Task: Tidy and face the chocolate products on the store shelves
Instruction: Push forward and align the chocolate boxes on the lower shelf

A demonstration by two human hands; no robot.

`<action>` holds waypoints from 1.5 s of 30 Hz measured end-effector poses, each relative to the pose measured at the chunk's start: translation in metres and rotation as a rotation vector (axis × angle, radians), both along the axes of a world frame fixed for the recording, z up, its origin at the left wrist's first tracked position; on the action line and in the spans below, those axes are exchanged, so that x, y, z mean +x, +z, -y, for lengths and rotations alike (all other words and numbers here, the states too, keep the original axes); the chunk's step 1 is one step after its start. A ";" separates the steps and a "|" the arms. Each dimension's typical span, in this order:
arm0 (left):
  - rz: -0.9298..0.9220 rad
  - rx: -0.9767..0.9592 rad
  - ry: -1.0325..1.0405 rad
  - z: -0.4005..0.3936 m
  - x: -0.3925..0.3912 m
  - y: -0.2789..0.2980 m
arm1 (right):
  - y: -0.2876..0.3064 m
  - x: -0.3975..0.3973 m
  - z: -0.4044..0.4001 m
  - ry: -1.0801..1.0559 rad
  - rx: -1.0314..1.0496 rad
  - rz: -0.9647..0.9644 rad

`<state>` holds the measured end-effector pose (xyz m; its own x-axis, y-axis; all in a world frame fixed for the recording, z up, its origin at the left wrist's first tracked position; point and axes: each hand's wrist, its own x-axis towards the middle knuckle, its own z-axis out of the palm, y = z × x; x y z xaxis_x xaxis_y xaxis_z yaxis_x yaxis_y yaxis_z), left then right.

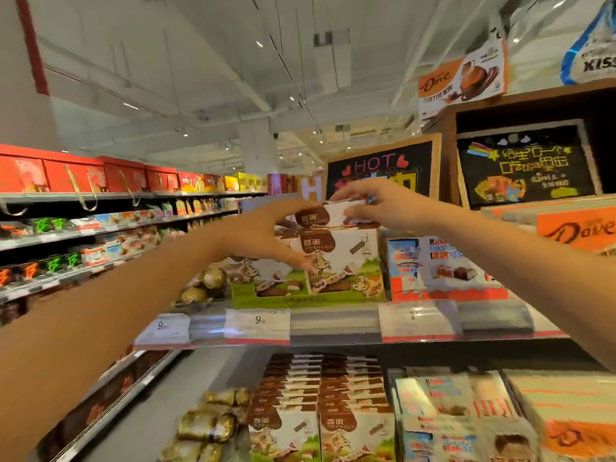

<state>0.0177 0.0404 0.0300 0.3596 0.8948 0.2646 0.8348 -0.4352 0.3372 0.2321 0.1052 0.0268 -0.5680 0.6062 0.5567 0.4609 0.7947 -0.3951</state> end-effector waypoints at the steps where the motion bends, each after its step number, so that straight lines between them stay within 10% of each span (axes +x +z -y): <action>1: 0.010 -0.001 -0.020 -0.002 -0.003 -0.001 | -0.001 -0.002 0.001 -0.021 0.009 -0.022; 35: -0.162 -0.174 -0.047 -0.030 -0.031 0.006 | -0.006 -0.005 0.016 -0.022 -0.132 0.030; 40: -0.235 -0.157 -0.018 -0.035 -0.019 0.007 | -0.003 -0.007 0.016 -0.096 -0.086 0.313; 45: -0.297 -0.145 0.009 -0.035 -0.014 0.005 | 0.005 -0.012 0.020 -0.333 0.433 0.766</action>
